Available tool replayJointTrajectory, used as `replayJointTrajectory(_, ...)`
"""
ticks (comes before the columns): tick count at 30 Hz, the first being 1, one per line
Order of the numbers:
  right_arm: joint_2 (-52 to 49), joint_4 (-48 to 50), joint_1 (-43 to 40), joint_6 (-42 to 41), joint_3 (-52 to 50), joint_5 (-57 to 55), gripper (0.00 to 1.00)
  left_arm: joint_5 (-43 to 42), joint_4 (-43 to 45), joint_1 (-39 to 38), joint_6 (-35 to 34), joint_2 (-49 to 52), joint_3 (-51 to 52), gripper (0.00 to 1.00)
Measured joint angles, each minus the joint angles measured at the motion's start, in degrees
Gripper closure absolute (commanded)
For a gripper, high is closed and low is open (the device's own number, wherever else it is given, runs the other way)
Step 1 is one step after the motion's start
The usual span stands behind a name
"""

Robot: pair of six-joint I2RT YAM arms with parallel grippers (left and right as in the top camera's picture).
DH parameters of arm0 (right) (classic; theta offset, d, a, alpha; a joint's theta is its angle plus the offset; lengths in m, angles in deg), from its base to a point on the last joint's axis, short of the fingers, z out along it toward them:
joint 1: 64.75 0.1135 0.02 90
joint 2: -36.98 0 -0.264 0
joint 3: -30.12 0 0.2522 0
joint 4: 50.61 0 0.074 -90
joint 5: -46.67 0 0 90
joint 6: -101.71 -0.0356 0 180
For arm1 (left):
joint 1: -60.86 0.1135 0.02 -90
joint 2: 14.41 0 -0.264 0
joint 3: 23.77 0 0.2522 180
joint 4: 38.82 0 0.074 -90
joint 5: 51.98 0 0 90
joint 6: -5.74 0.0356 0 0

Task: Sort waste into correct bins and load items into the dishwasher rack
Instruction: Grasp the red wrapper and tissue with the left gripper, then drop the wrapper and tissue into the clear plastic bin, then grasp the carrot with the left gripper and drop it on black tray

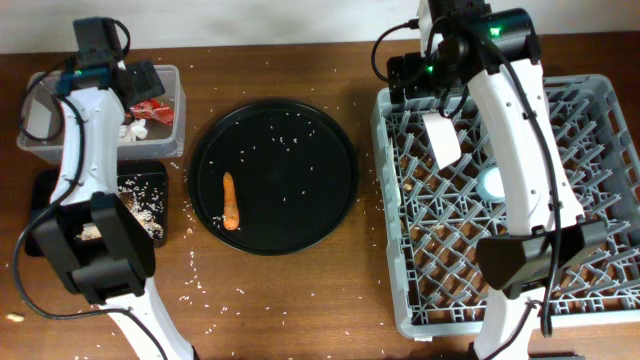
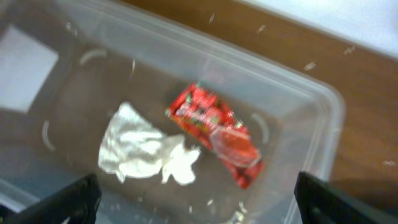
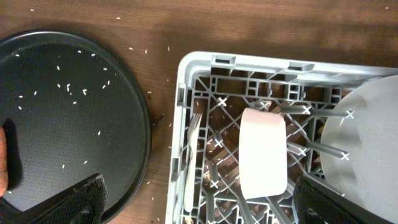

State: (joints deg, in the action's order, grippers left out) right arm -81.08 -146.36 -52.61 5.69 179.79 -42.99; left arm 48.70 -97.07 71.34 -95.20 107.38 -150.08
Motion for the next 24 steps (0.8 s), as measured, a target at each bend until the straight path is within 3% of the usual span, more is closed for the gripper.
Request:
replayJointTrajectory(3, -0.02, -1.09, -0.13, 0.83, -0.04, -0.13, 0.05, -8.31, -18.73, -0.85, 4.96, -0.52, -14.1, 0.01)
replayJointTrajectory(6, -0.02, -1.99, -0.79, 1.49, -0.04, -0.26, 0.04, -12.31, -37.59, -6.54, 6.82, -4.24, -17.73, 0.01)
replayJointTrajectory(8, -0.02, -2.12, -1.14, 1.55, -0.04, -0.28, 0.03, -13.53, -46.8, -9.9, 7.1, -4.33, -17.77, 0.01)
replayJointTrajectory(11, -0.02, -2.08, -1.18, 1.57, -0.04, -0.26, 0.03, -13.77, -51.84, -13.62, 7.04, -4.37, -16.83, 0.01)
replayJointTrajectory(15, -0.02, -2.21, -1.18, 1.55, -0.07, -0.26, 0.02, -13.94, -42.29, -19.37, 4.83, -5.29, -2.03, 0.04)
replayJointTrajectory(18, -0.02, -2.12, -1.18, 1.55, -0.09, -0.46, 0.02, -14.36, -26.03, -20.81, 3.37, -4.68, 16.22, 0.16)
replayJointTrajectory(24, -0.02, -3.17, -1.18, 1.51, -0.09, -0.44, 0.02, -14.29, -13.38, -19.02, 2.82, -4.59, 29.64, 0.3)
